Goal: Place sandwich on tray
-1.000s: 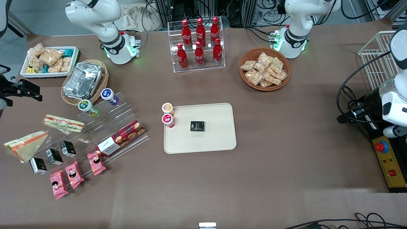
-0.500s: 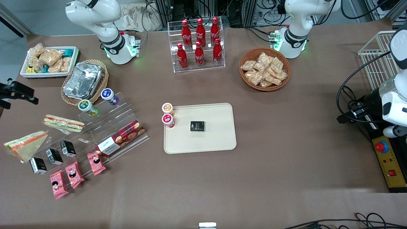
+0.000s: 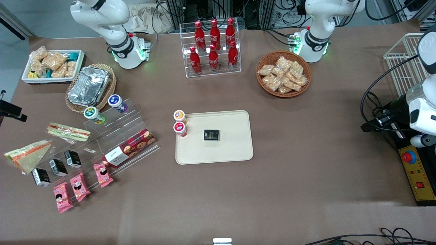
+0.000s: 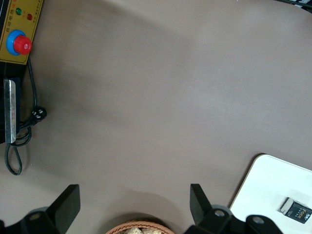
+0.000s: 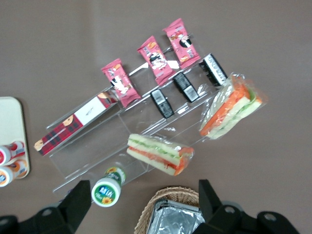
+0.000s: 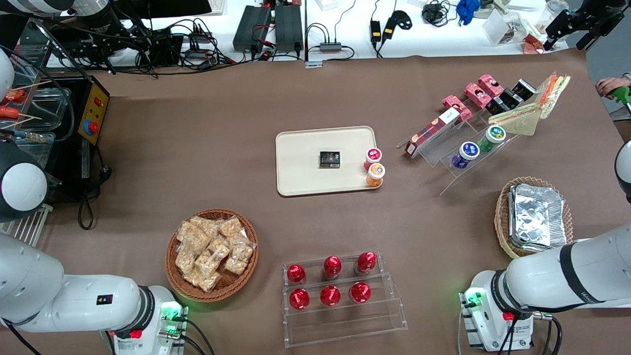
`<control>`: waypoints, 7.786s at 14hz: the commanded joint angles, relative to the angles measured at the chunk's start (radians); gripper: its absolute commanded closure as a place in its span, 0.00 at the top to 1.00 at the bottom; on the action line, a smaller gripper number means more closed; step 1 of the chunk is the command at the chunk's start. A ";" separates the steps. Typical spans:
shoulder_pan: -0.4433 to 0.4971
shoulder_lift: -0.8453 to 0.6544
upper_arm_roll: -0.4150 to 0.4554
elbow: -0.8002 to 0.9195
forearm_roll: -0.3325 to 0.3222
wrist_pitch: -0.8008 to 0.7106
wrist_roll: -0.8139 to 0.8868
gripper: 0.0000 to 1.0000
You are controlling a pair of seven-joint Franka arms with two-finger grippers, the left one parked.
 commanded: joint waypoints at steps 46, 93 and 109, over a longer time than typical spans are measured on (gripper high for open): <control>-0.050 0.200 0.139 0.163 0.007 0.146 0.060 0.04; 0.409 0.432 0.527 0.019 -0.210 0.615 -0.259 1.00; 0.054 0.123 0.420 0.033 0.054 0.196 -0.083 1.00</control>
